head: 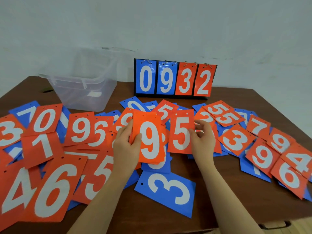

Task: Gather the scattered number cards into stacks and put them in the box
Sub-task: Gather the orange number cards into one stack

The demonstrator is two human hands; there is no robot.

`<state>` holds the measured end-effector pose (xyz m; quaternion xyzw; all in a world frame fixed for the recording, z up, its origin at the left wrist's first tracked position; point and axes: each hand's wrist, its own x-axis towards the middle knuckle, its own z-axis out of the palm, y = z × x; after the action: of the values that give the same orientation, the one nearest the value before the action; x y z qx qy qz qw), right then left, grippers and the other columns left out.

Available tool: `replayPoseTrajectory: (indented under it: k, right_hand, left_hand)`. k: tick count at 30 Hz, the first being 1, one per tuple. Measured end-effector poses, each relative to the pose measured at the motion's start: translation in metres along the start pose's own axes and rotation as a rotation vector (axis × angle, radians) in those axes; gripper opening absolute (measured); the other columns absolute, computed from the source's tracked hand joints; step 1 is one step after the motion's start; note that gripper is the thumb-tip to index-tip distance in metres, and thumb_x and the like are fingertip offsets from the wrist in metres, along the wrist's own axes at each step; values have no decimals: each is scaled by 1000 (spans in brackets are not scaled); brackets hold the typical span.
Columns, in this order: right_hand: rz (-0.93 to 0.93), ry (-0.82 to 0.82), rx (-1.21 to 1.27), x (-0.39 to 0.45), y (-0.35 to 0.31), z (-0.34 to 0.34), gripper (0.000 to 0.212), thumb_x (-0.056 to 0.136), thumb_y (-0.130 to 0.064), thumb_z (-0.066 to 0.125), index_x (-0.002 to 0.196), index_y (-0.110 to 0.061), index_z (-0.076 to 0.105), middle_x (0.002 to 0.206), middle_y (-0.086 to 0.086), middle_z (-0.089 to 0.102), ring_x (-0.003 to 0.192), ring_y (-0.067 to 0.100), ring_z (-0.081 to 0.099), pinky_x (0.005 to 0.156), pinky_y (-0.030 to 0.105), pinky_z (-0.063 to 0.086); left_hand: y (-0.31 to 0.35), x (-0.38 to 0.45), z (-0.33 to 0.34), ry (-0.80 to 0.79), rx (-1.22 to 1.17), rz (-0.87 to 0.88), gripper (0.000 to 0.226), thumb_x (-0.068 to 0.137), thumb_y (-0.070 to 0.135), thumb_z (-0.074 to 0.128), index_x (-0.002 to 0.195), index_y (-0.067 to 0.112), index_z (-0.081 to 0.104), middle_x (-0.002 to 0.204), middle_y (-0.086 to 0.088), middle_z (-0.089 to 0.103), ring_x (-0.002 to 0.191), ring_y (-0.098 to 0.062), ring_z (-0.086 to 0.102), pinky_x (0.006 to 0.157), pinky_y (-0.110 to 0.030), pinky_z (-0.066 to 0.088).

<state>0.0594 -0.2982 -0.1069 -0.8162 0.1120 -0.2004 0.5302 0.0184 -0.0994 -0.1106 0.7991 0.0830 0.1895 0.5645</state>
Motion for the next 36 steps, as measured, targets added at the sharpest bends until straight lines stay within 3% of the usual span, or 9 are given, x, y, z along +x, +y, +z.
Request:
replayPoseTrajectory:
  k: [4, 7, 10, 16, 20, 23, 25, 30, 36]
  right_hand:
    - [-20, 53, 255, -17, -25, -10, 33, 90, -17, 62, 120, -25, 51, 99, -16, 56, 84, 0, 61, 59, 10, 50]
    - [6, -10, 377, -33, -40, -9, 30, 88, -15, 63, 114, -27, 54, 100, -14, 58, 83, -2, 64, 57, 12, 53]
    - [-6, -77, 377, -51, -49, 2, 29, 88, -16, 64, 112, -31, 55, 102, -10, 60, 91, 8, 64, 69, 23, 56]
    - [-93, -151, 315, -78, -55, 32, 29, 88, -11, 61, 107, -31, 55, 90, -14, 55, 79, -1, 53, 65, 12, 46]
    - [-126, -202, 210, -77, -50, 44, 27, 87, -17, 64, 107, -33, 55, 99, -15, 52, 94, 5, 51, 77, 17, 43]
    - [-79, -188, 4, -55, -35, 47, 34, 85, -28, 67, 117, -27, 57, 113, -8, 49, 111, 16, 48, 93, 36, 46]
    - [-27, -210, -240, -40, -26, 50, 49, 84, -37, 67, 128, -21, 53, 132, 2, 43, 126, 26, 40, 106, 48, 34]
    - [26, -319, -642, -26, -16, 56, 71, 82, -55, 61, 137, -16, 40, 145, 9, 29, 135, 31, 23, 110, 46, 17]
    - [46, -285, -547, -22, -16, 57, 63, 78, -41, 72, 129, -21, 42, 142, 6, 32, 134, 29, 26, 109, 45, 19]
  left_hand:
    - [7, -7, -8, 77, 38, 40, 50, 94, 20, 51, 141, 22, 35, 135, -4, 46, 119, -18, 49, 87, -32, 51]
    - [12, -14, -14, 66, 4, 41, 50, 94, 22, 51, 141, 24, 35, 131, -1, 47, 116, -16, 51, 82, -29, 53]
    - [17, -22, -17, 32, -72, 35, 50, 93, 23, 51, 140, 27, 35, 123, 9, 46, 108, -12, 54, 73, -18, 51]
    - [19, -33, -26, 27, -103, 3, 53, 91, 24, 55, 141, 26, 36, 122, 13, 44, 111, -9, 53, 81, -24, 53]
    - [9, -32, -35, 60, -71, -31, 55, 90, 21, 57, 141, 26, 35, 129, 5, 46, 116, -12, 51, 87, -29, 52]
    - [0, -25, -45, 104, -23, -52, 56, 91, 22, 56, 142, 28, 33, 136, 3, 43, 120, -10, 46, 91, -30, 49]
    - [-6, -19, -49, 123, -9, -84, 57, 91, 23, 56, 142, 29, 32, 140, 3, 41, 124, -13, 45, 94, -34, 49]
    - [-12, -13, -49, 104, 56, -104, 57, 92, 23, 55, 143, 28, 30, 143, 0, 38, 129, -17, 41, 94, -35, 45]
    - [-8, -13, -52, 113, 80, -103, 55, 93, 21, 53, 143, 25, 30, 144, -1, 38, 129, -16, 40, 90, -26, 42]
